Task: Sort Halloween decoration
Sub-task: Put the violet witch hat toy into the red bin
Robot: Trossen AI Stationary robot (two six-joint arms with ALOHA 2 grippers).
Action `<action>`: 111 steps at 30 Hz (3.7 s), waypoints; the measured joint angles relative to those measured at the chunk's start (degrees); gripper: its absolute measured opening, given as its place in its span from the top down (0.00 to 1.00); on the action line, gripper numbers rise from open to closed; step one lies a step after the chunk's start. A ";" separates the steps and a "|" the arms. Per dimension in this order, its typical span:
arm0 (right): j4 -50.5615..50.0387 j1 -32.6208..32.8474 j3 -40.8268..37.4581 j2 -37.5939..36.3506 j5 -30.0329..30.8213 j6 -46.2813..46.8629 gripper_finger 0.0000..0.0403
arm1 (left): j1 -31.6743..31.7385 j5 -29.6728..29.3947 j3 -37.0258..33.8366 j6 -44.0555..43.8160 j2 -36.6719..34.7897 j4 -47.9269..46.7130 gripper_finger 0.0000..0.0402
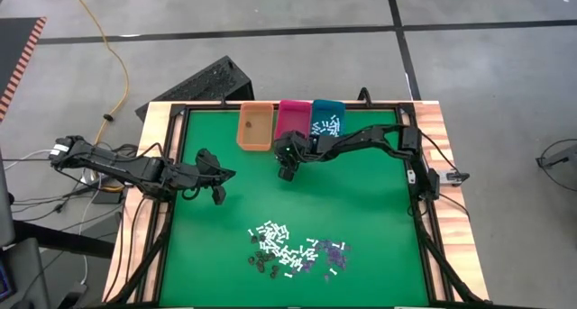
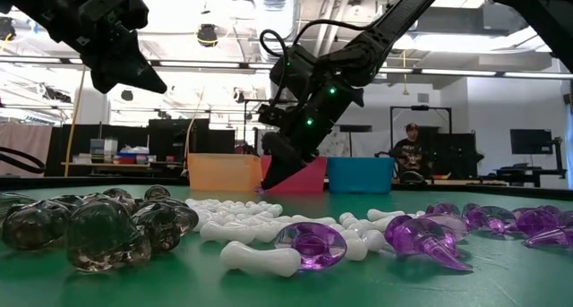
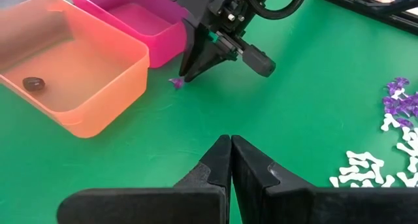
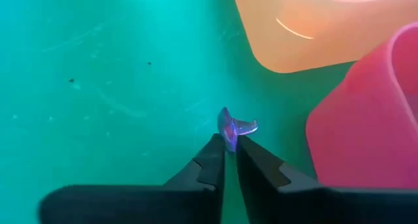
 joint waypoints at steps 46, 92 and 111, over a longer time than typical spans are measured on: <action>-6.51 2.18 6.82 -1.77 -3.11 -1.29 0.88 | 0.00 2.92 0.00 -1.03 -0.02 -0.37 1.00; 25.04 6.34 -9.00 4.61 15.27 15.23 0.43 | 0.00 -1.88 0.00 3.10 0.00 1.33 1.00; 25.01 8.89 -9.05 4.86 16.72 18.59 0.90 | 0.00 -0.95 0.00 1.10 0.00 0.46 1.00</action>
